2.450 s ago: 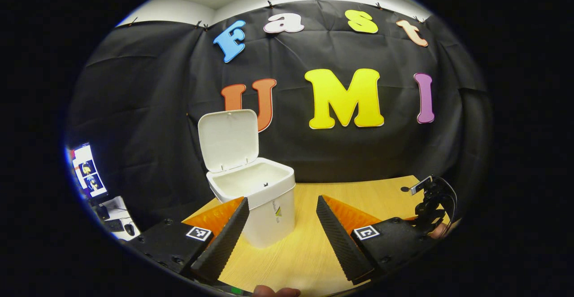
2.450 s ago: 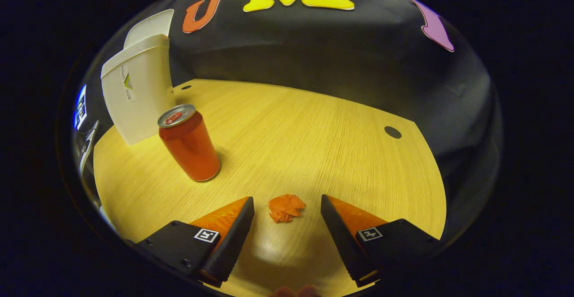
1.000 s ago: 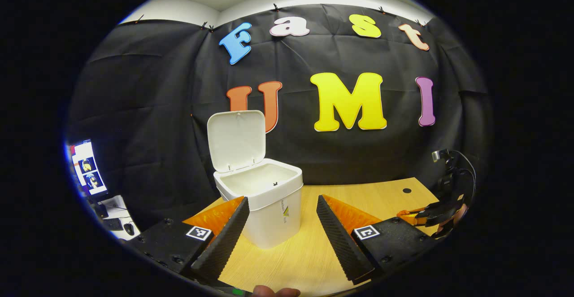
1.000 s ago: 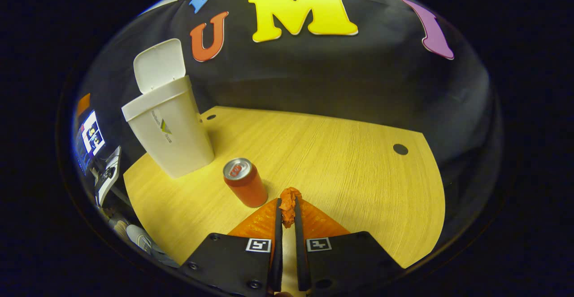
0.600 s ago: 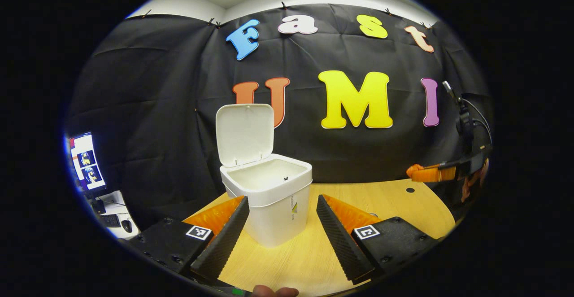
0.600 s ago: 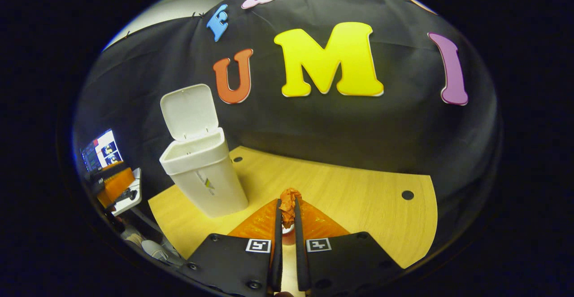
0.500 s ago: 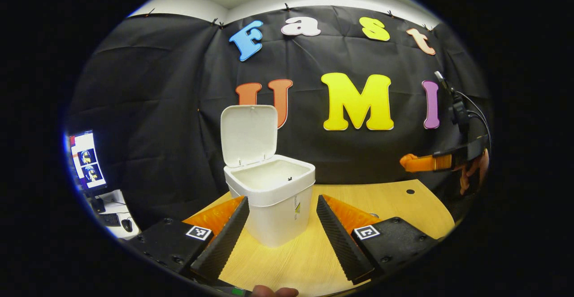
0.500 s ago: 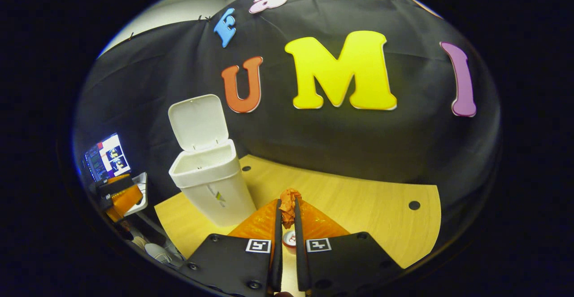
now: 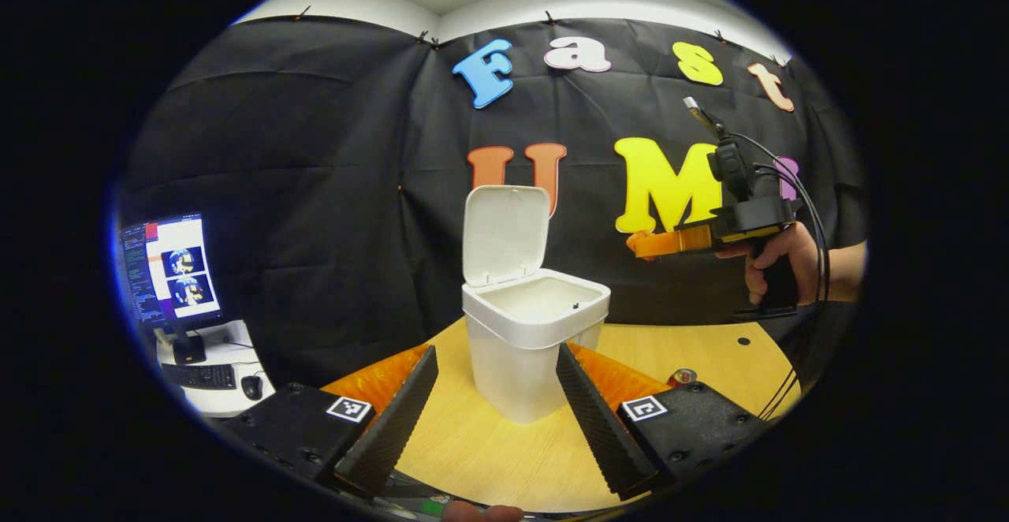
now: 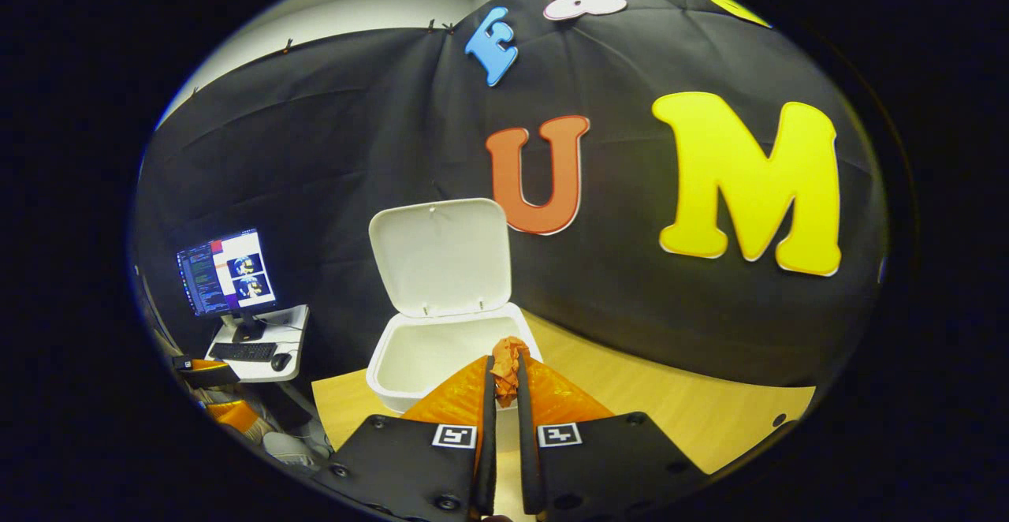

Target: Press the lid of the desktop garbage bin to open it, pick up the crumpled paper on the desktop and throw it into the bin, then pick up the pop can on the desktop and drop it into the bin, and finally close the garbage bin lid.

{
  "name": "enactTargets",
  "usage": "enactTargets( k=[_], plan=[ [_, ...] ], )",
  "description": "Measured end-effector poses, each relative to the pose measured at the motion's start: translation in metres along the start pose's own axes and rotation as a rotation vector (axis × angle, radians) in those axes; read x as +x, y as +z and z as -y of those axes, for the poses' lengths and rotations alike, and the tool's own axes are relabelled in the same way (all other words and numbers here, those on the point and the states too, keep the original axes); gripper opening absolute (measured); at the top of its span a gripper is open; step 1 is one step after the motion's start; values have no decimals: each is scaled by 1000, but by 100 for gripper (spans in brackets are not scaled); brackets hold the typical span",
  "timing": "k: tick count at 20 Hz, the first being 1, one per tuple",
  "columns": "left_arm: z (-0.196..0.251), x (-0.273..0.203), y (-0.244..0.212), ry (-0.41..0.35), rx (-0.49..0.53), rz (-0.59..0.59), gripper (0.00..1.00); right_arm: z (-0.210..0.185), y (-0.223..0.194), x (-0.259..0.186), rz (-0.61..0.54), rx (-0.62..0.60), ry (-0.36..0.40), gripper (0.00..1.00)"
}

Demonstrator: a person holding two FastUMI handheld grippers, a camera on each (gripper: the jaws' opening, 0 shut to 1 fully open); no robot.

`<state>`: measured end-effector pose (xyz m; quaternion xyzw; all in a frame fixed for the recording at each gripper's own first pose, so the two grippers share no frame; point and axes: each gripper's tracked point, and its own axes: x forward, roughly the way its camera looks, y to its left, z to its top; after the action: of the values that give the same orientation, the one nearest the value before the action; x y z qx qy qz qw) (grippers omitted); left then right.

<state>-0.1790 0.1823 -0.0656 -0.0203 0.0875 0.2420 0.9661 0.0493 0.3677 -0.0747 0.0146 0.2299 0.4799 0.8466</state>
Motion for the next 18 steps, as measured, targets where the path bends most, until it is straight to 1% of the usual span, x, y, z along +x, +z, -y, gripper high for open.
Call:
enactTargets(
  k=[2,4,7,9,12,14,15,18],
  plan=[
    [-15,-4,-4,39,-13,-13,99,-20,-1,25,-17,29,29,13],
    [-29,-7,-5,66,-24,-15,99,-29,-6,51,-40,25,29,13],
    [-43,-11,-5,99,-21,-13,99,-34,-11,78,-63,7,15,14],
    [-47,-13,-8,103,-23,-20,99,-38,-15,89,-72,-14,7,14],
    [-49,-14,-10,113,-26,-26,99,-34,-23,101,-78,-45,-25,14],
    [-47,-12,-11,111,-24,-27,99,-29,-28,107,-81,-37,-42,24],
    [-45,-11,-10,106,-21,-26,99,-27,-30,109,-87,-33,-47,32],
    [-40,-5,-9,87,-16,-24,99,-24,-34,110,-97,-32,-50,37]
  ],
)
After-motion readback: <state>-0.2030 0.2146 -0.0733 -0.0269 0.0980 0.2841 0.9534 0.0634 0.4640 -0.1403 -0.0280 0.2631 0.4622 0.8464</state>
